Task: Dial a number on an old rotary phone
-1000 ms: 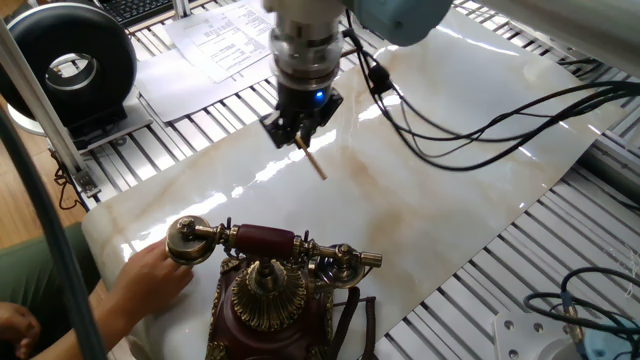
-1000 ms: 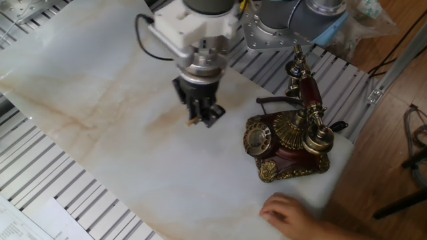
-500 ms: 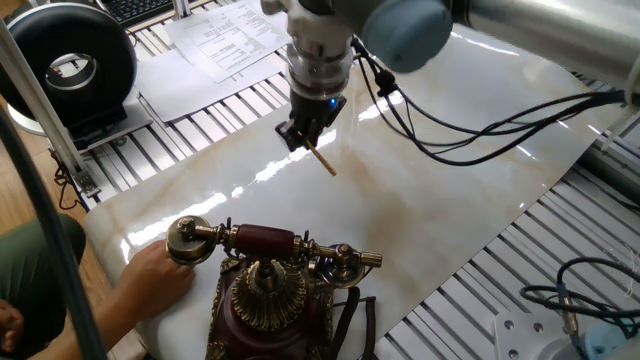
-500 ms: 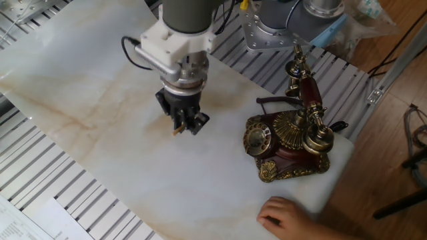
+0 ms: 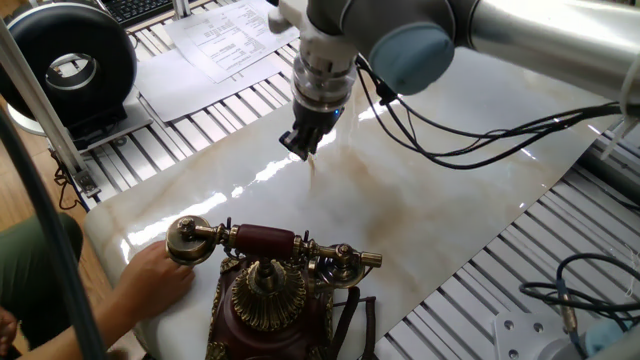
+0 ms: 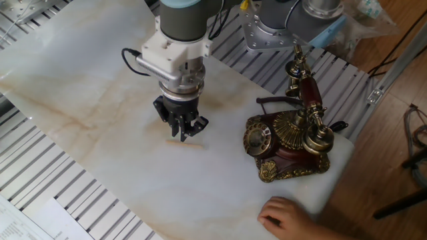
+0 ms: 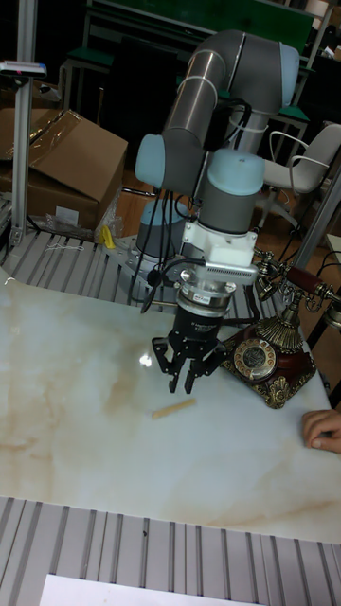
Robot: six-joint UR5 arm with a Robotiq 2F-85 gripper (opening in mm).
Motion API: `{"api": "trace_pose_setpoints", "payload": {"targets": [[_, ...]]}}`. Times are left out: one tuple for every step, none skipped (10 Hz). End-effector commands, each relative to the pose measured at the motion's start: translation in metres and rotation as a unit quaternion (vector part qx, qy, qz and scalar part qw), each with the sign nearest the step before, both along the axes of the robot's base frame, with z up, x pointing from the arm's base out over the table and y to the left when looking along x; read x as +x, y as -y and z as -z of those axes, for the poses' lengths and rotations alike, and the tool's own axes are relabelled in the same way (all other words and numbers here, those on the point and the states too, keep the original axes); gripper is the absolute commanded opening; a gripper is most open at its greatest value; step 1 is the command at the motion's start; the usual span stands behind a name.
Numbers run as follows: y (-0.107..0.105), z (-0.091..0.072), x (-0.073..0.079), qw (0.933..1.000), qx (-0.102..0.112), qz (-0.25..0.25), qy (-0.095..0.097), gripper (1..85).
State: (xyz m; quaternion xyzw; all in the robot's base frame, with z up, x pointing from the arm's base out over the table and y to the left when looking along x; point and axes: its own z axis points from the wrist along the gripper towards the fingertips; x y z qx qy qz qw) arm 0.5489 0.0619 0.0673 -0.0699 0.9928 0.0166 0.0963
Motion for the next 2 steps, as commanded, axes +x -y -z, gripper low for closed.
{"api": "trace_pose_setpoints", "payload": {"targets": [[-0.0064, 0.0061, -0.0014, 0.9998, 0.020, -0.004, 0.001, 29.7], [-0.0052, 0.0058, -0.0012, 0.9998, 0.018, 0.000, 0.000, 29.3]]}}
